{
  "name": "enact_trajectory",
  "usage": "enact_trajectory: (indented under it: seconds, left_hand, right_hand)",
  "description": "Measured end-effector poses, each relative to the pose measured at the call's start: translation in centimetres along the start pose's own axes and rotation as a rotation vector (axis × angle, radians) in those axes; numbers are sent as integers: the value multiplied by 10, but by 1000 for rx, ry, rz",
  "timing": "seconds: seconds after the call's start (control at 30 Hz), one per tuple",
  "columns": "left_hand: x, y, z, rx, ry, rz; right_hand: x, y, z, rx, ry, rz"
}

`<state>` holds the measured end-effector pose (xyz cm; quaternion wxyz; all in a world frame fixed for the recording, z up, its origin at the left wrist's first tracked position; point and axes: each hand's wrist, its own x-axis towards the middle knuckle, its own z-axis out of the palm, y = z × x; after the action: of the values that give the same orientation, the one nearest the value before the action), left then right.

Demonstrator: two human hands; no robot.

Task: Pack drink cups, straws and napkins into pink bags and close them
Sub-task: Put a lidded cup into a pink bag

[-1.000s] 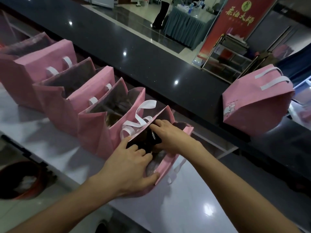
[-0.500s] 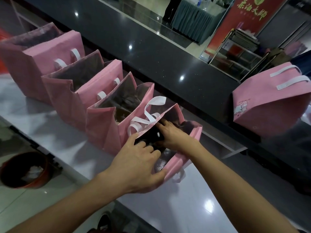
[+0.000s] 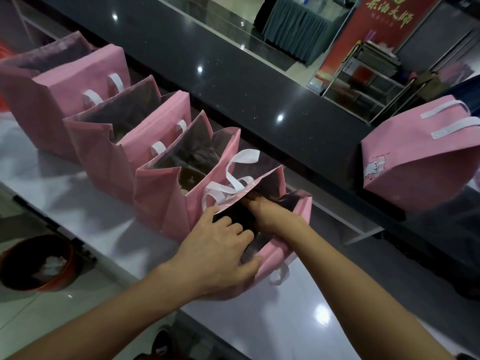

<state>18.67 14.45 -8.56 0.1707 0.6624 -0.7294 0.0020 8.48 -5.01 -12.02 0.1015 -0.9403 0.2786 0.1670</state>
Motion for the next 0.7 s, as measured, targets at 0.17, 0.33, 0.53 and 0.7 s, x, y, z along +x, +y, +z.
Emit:
enact_trajectory:
  seconds: [0.17,0.33,0.53,0.7]
  left_hand:
    - [1,-4,3,-19,42,-13]
    - [4,-7,-1,-62,98,-10]
    - [20,-8,-20,-67,126,-46]
    - [45,31,-44,-102,125,23]
  right_hand:
    - [0,1,-5,35,32,17]
    - [-25,-11,-30,98,124,57]
    - [-94,-11,-73,391,440,98]
    - [-175,21,-66,433,584,209]
